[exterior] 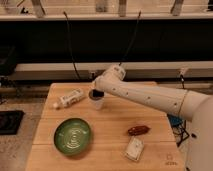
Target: Place the eraser in the ceramic cup
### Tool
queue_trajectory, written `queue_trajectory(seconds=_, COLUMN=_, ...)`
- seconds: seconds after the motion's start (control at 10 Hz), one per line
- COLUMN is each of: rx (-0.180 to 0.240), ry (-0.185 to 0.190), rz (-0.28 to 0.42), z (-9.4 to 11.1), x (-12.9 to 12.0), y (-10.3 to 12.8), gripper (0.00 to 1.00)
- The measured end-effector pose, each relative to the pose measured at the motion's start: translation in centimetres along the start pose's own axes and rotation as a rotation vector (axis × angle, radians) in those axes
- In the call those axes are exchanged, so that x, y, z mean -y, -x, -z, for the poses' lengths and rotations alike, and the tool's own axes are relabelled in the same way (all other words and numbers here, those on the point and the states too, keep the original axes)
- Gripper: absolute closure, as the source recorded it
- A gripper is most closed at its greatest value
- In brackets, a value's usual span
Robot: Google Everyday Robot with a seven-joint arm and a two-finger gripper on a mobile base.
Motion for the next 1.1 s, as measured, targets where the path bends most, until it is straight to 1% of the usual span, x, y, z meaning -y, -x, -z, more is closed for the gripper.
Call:
queue_trajectory(seconds=0.3, rx=0.003, ry=-0.028, rz=-0.004, z=0.5, x=0.3, y=0.1, gripper=0.20)
queue_trajectory(seconds=0.5, rx=-0.005, ry=-0.050, rz=-0.013, z=1.5, x=0.4, y=-0.2, gripper=0.20)
queue_trajectory(seconds=0.6, rx=-0.005, ry=-0.055, rz=-0.017, z=1.7, x=0.3, y=-0.3, gripper=0.21)
queue_trajectory(seconds=0.7, rx=-0.003, ry=-0.048, rz=-0.015, z=1.7, x=0.2, y=-0.5, gripper=0.26)
queue_trajectory(seconds=0.9, rx=0.003, ry=-0.048, rz=-0.011, z=1.5, x=0.4, y=-0.4, gripper=0.37)
queue_trajectory(seconds=1.0, rx=0.004, ry=-0.048, rz=-0.013, z=1.5, x=0.1, y=-0.5, gripper=0.47)
queue_trajectory(seconds=1.1, rx=0.006, ry=-0.050, rz=-0.014, z=1.5, x=0.2, y=-0.4, gripper=0.55)
